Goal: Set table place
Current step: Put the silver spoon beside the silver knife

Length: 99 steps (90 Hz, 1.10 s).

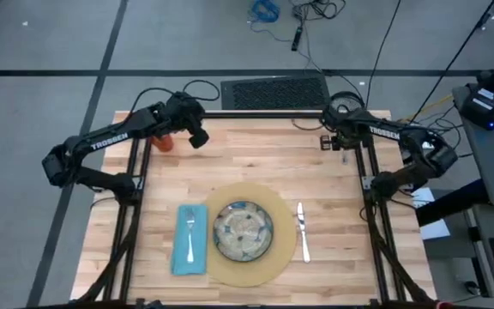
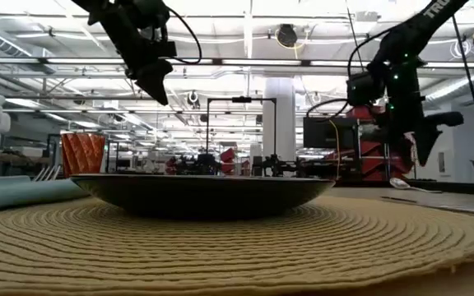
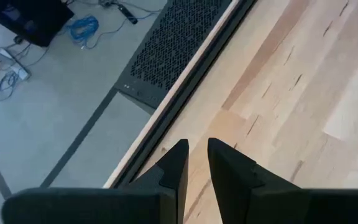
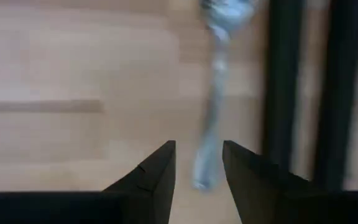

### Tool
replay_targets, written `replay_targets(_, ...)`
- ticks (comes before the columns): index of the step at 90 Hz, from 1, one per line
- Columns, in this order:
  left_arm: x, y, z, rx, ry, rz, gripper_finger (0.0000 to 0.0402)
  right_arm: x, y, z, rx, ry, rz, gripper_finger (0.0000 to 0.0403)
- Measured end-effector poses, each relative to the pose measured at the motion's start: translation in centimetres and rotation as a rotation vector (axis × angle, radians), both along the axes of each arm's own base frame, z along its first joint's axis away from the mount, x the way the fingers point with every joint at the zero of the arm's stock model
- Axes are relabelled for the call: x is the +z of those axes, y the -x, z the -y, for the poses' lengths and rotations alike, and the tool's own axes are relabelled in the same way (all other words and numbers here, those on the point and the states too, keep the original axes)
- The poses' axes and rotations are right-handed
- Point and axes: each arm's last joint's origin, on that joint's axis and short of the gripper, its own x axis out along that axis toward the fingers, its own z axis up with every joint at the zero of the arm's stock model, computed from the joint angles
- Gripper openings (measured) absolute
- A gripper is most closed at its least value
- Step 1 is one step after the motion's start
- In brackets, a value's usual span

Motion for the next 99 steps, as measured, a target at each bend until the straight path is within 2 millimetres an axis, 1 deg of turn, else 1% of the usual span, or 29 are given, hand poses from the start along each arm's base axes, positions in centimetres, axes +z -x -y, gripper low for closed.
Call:
replay_targets(7,0.0,0.0,0.0,-0.002,-0.005,0.004,0.0050,0.0,-0.4,0.1,-0.011,0.022,0.024,0.0125)
replay_targets(14,0.0,0.0,0.0,-0.001,0.001,-0.002,0.0050,-0.5,-0.3,0.0,-0.056,0.028,0.004,0.0125)
replay_targets(27,-0.1,0.0,0.2,-0.008,0.004,-0.008,0.0050,-2.7,-0.7,0.2,-0.063,0.080,-0.013,0.0125)
replay_targets(36,0.0,0.0,0.2,-0.010,0.004,-0.007,0.0050,-4.6,-0.3,0.4,-0.075,0.091,-0.059,0.0125)
replay_targets(42,0.0,0.0,0.2,-0.013,0.003,-0.009,0.0050,-5.4,0.1,0.5,-0.089,0.091,-0.092,0.0125)
replay_targets(63,0.0,-0.1,0.2,-0.026,-0.006,-0.017,0.0050,-5.8,0.6,1.6,-0.093,0.122,-0.052,0.0125)
replay_targets(80,0.0,-0.1,0.2,-0.025,-0.006,-0.017,0.0050,-5.8,1.8,2.8,-0.144,0.103,0.001,0.0125)
replay_targets(91,0.0,-0.1,0.2,-0.025,-0.006,-0.017,0.0050,-5.9,1.9,3.0,-0.152,0.102,0.011,0.0123)
replay_targets(99,0.0,-0.1,0.2,-0.025,-0.006,-0.017,0.0050,-6.1,2.0,2.9,-0.151,0.101,0.016,0.0110)
